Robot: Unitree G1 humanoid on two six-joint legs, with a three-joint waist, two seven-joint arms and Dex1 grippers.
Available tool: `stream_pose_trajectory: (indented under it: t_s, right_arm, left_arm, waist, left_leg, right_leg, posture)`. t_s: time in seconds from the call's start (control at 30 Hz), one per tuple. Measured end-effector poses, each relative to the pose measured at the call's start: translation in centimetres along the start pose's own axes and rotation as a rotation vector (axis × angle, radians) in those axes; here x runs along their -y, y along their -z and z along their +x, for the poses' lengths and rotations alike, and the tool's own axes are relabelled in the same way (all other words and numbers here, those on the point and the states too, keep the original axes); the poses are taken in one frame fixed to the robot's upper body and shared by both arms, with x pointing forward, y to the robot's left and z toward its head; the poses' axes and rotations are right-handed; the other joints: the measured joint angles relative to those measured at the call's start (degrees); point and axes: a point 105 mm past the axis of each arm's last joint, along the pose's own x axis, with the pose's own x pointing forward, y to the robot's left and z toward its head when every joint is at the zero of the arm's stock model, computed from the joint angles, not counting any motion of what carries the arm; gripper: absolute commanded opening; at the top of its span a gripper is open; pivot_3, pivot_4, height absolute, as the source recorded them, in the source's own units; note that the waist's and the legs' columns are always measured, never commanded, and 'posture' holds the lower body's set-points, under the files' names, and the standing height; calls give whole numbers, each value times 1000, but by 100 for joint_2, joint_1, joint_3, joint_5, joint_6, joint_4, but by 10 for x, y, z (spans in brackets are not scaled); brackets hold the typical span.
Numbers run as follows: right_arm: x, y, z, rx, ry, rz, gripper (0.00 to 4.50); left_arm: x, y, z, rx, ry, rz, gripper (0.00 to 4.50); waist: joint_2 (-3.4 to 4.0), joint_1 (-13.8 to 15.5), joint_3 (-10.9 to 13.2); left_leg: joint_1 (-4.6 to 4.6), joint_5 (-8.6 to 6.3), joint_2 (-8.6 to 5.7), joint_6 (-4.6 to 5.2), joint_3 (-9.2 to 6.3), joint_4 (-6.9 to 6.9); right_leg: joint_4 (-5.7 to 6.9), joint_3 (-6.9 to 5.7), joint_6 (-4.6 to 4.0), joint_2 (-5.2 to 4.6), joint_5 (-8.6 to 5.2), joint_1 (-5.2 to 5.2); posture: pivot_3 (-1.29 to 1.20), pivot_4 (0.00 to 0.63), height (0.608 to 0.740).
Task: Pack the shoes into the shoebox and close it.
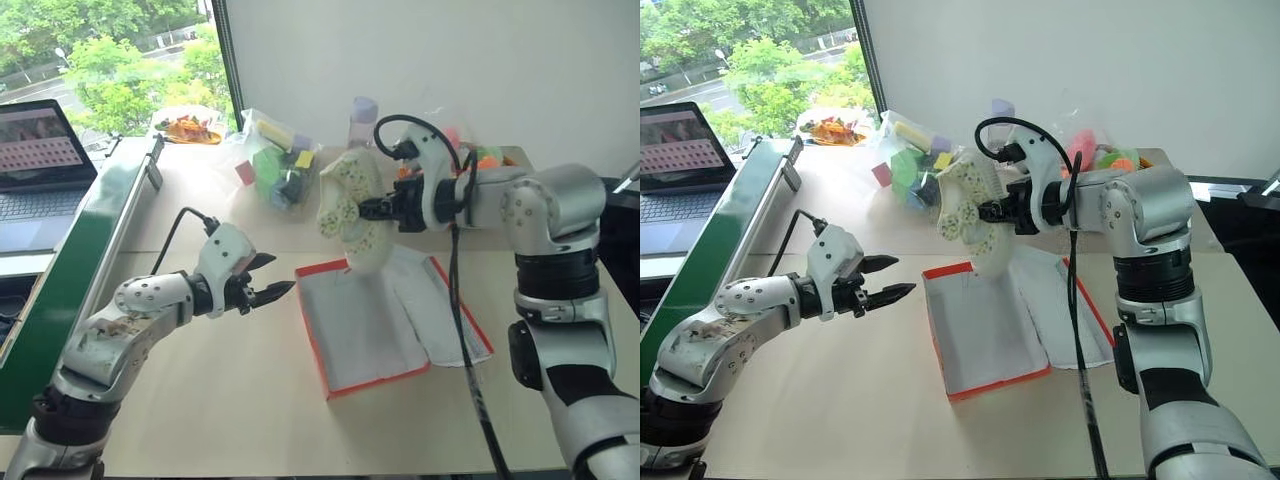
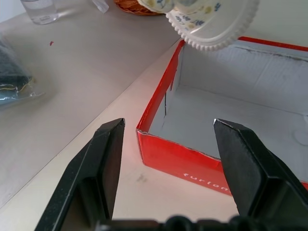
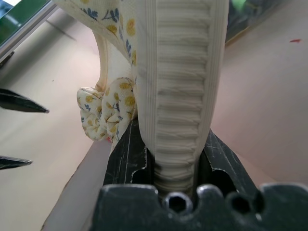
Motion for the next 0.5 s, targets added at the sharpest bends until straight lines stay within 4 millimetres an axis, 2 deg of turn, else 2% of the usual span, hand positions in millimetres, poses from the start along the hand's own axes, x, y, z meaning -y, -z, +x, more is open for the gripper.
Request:
stream_pose_trajectory:
  t_s: [0.13,0.2,0.27,0.33,0.5]
  right_arm:
    - [1,8,-10,-52,33,-42,637]
    - [6,26,-8,-124,49,-45,637]
    - [11,55,-2,-225,60,-25,637]
    - [11,72,2,-285,55,-15,637]
    - [6,79,4,-325,29,-16,637]
  left_arm:
    - [2,4,2,-14,15,4,3118]
    - [4,6,1,-17,23,3,3118]
    - [9,9,0,-25,32,-3,3118]
    - [13,11,0,-26,43,-2,3118]
    - [18,9,-1,-24,50,7,3118]
  waist:
    - [-1,58,0]
    - [-1,82,1]
    - [-2,99,1]
    - [-3,93,6]
    - [-3,93,7]
  left_leg:
    - [-17,0,-2,0,-1,3]
    - [-17,-1,-2,1,0,5]
    - [-18,0,-1,1,1,9]
    - [-25,0,1,2,6,10]
    - [-29,1,4,3,11,12]
  right_leg:
    - [0,-5,3,-1,-1,-10]
    - [0,-5,3,-1,-1,-9]
    - [1,-4,3,-2,-1,-10]
    - [2,-2,2,-2,0,-22]
    - [5,-1,1,1,0,-28]
  posture:
    - [0,150,740]
    - [0,150,740]
    - [0,150,740]
    - [0,150,740]
    - [0,150,740]
